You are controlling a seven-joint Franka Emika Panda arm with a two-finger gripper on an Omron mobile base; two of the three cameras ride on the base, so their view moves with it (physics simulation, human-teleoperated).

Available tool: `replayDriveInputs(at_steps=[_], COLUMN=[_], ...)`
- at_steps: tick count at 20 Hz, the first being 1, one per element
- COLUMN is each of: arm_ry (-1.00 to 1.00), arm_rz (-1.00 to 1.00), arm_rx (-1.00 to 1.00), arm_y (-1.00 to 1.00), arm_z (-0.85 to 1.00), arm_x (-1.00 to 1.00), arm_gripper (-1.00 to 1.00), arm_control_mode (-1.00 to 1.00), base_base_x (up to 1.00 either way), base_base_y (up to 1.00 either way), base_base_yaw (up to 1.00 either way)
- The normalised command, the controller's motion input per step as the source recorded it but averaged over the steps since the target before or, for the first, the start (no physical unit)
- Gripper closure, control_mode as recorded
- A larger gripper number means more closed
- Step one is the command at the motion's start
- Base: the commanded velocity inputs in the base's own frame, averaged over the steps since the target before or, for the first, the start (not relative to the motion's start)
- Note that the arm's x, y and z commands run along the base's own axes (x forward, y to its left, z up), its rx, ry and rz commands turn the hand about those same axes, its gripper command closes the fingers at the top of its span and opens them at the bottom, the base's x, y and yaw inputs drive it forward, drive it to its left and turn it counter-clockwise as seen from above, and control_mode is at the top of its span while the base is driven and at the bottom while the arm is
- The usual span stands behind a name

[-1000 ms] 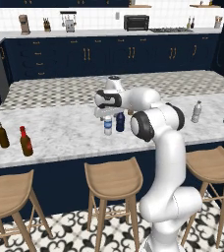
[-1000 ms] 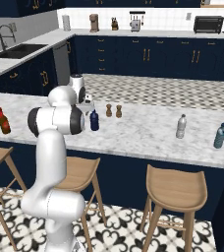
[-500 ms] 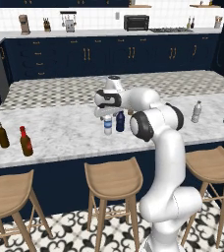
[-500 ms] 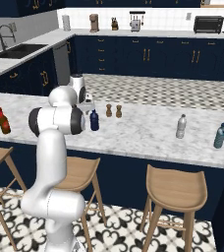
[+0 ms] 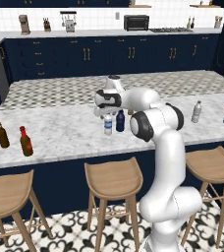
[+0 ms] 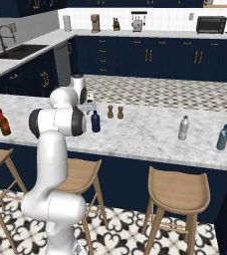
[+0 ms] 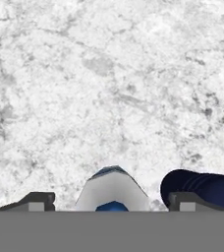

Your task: Move the plastic bottles in the middle to the plastics group, and the glass bottles in the middle to the glass group.

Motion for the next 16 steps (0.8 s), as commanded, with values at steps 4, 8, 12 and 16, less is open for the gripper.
replayDriveInputs(at_steps=[4, 8, 12, 16], arm_ry=[-0.07, 0.00, 0.00, 0.00], arm_rz=[0.01, 0.00, 0.01, 0.02], arm_rx=[0.00, 0.00, -0.01, -0.01], arm_y=[0.00, 0.00, 0.00, 0.05], arm_z=[-0.01, 0.00, 0.14, 0.26], arm_x=[0.00, 0.00, 0.00, -0.02], arm_gripper=[1.00, 1.00, 1.00, 1.00], arm_control_mode=[-1.00, -1.00, -1.00, -1.00], base_base_x=[0.00, 0.00, 0.00, 0.00], base_base_y=[0.00, 0.00, 0.00, 0.00], base_base_yaw=[0.00, 0.00, 0.00, 0.00])
